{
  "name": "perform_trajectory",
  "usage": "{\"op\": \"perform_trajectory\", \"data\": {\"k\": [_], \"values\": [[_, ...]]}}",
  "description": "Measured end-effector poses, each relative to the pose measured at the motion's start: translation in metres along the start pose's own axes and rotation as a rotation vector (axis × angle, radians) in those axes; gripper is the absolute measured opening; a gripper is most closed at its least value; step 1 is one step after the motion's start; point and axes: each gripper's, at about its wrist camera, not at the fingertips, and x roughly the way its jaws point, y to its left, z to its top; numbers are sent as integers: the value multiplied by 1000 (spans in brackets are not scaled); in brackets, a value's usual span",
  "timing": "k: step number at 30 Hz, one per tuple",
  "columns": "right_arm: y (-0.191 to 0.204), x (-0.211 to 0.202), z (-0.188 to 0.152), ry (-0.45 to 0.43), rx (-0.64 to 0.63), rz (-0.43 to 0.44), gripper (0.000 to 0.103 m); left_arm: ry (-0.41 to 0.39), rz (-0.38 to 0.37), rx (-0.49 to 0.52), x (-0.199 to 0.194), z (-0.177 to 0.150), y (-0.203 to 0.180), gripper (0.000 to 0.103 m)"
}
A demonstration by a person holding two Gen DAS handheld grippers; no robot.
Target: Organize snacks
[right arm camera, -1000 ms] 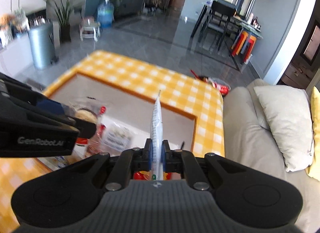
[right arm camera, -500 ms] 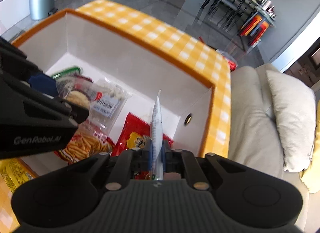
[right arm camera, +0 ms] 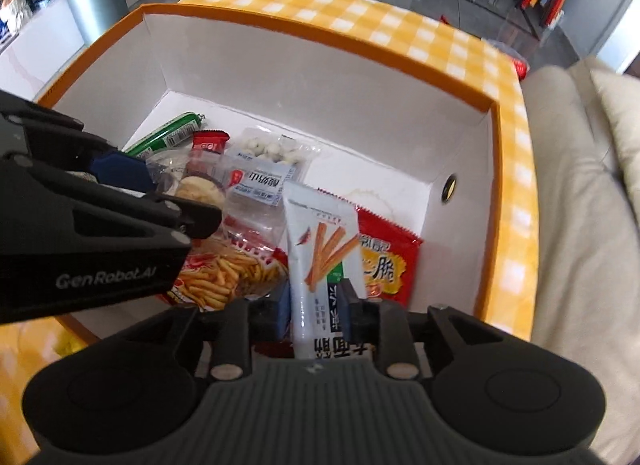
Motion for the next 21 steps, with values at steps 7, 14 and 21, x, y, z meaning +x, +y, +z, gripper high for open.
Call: {"op": "perform_trajectory", "data": {"k": [7, 14, 21], "values": [[1, -4, -1, -14, 22, 20, 44, -21, 33, 17, -11, -2, 2, 65], [3, -38, 1, -98, 3, -21, 68, -87, 79, 41, -41, -6, -1, 75], [5, -79, -6, -183, 41, -30, 78, -205, 123, 7, -86, -25, -2, 79]]}}
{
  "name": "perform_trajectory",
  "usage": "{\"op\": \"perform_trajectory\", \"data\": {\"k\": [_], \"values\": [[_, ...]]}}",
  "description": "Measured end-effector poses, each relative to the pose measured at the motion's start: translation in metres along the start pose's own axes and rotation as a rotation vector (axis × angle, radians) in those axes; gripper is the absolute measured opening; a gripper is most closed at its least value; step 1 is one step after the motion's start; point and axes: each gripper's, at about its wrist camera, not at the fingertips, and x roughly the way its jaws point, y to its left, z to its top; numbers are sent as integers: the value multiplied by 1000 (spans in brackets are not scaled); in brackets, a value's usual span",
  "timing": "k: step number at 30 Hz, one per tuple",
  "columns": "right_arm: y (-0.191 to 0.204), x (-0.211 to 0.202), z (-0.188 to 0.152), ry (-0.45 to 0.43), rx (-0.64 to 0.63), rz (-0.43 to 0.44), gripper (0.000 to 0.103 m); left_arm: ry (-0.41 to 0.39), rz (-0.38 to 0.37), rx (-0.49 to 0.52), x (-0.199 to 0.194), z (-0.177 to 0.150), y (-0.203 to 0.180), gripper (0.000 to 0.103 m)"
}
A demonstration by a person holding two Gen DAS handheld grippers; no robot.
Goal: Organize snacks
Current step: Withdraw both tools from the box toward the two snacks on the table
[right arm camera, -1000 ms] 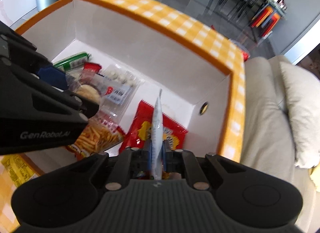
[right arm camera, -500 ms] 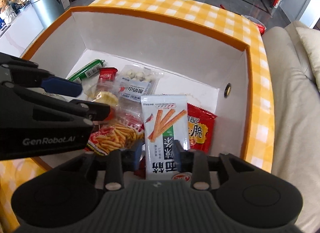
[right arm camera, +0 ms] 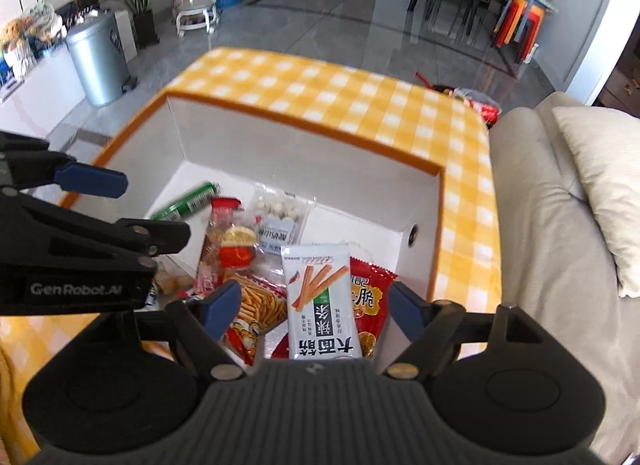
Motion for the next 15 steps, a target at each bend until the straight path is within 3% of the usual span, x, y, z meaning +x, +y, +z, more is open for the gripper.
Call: {"op": "perform_trajectory", "data": {"k": [4, 15], "values": [[1, -26, -8, -49, 49, 3, 87, -55, 23, -24, -25, -8, 2, 80], [5, -97, -61, -227, 234, 21, 97, -174, 30, -43, -80, -55, -1, 84]]}}
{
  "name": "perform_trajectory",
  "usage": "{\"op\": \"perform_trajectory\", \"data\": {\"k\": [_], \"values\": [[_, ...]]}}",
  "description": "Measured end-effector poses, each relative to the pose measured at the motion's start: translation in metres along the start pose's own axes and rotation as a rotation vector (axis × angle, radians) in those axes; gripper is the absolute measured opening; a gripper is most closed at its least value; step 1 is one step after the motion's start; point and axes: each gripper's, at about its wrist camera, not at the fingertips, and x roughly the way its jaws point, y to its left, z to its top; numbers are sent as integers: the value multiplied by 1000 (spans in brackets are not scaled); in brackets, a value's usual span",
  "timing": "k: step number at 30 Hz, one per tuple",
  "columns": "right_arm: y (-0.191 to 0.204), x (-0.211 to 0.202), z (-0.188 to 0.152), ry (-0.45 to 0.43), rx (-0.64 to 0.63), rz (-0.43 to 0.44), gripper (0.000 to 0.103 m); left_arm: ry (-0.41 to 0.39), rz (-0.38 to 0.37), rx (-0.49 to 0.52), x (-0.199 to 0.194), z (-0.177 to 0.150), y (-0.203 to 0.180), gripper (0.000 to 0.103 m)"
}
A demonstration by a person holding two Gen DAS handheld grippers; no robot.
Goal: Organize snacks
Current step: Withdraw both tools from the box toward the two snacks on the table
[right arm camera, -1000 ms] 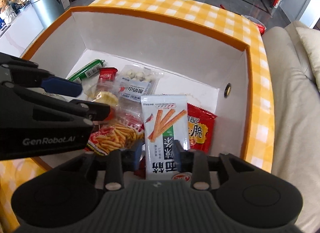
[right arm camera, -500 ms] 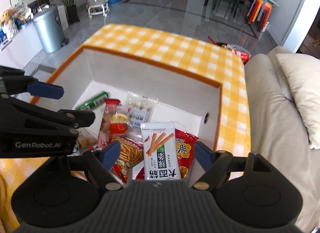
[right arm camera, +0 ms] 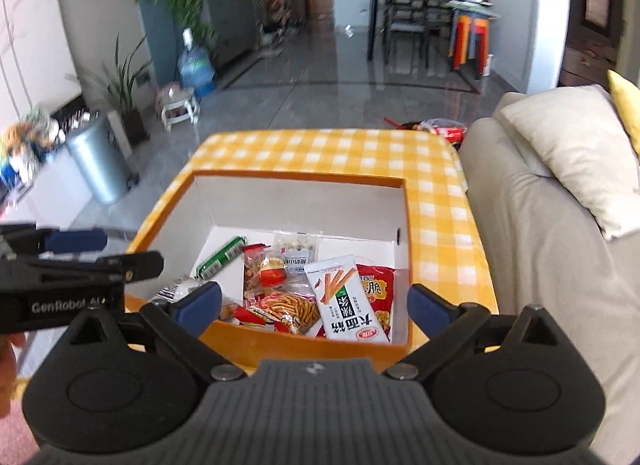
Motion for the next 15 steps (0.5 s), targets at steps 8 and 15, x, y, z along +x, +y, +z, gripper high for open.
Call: {"op": "perform_trajectory", "data": {"k": [8, 15], "values": [[3, -34, -49, -65, 38, -23, 99, 31, -19, -22, -18, -41, -1, 87], [7, -41, -90, -71, 13, -63, 99, 96, -32, -34, -17, -75, -10, 87]]}}
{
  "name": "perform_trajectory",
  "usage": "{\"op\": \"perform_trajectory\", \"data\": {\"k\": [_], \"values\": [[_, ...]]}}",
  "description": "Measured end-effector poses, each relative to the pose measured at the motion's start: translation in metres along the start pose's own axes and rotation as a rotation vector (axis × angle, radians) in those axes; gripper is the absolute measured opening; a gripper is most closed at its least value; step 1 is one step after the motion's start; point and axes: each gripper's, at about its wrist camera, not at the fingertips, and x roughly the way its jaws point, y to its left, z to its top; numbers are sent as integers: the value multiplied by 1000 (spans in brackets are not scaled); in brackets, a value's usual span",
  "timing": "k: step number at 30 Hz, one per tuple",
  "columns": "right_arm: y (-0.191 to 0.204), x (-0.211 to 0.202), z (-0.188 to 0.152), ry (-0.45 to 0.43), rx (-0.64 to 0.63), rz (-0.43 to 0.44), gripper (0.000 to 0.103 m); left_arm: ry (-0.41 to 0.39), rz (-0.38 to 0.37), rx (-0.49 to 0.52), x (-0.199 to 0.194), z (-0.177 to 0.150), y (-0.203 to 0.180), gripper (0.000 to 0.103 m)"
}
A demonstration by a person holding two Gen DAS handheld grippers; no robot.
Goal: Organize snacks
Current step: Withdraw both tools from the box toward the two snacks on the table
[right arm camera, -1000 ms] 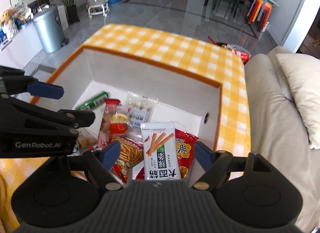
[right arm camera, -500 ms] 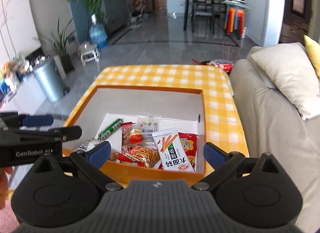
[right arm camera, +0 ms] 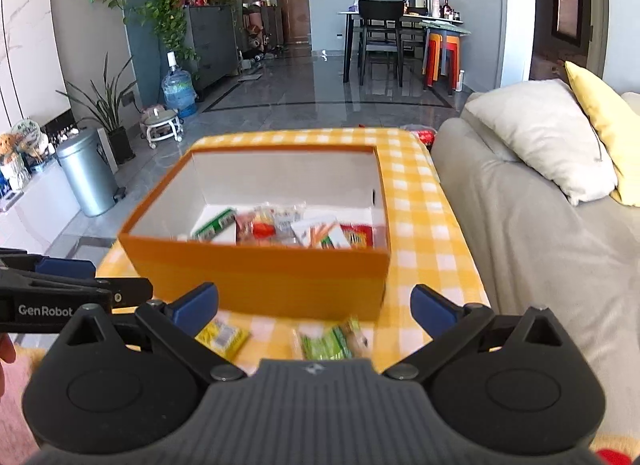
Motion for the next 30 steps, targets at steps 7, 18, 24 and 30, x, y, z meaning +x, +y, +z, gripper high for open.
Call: {"op": "perform_trajectory", "data": {"k": [7, 18, 24, 30], "values": [[-1, 9, -33, 81, -9, -4, 99, 71, -9, 1, 13, -25, -7, 87], [6, 32, -58, 160, -66, 16, 99, 104, -10, -19, 34, -35, -1, 87], [5, 43, -57, 142, -81, 11, 99, 94, -27, -4, 51, -31, 0, 87], [9, 62, -54, 131, -137, 16, 91, 133, -30, 47, 77, -29, 0, 87]]}}
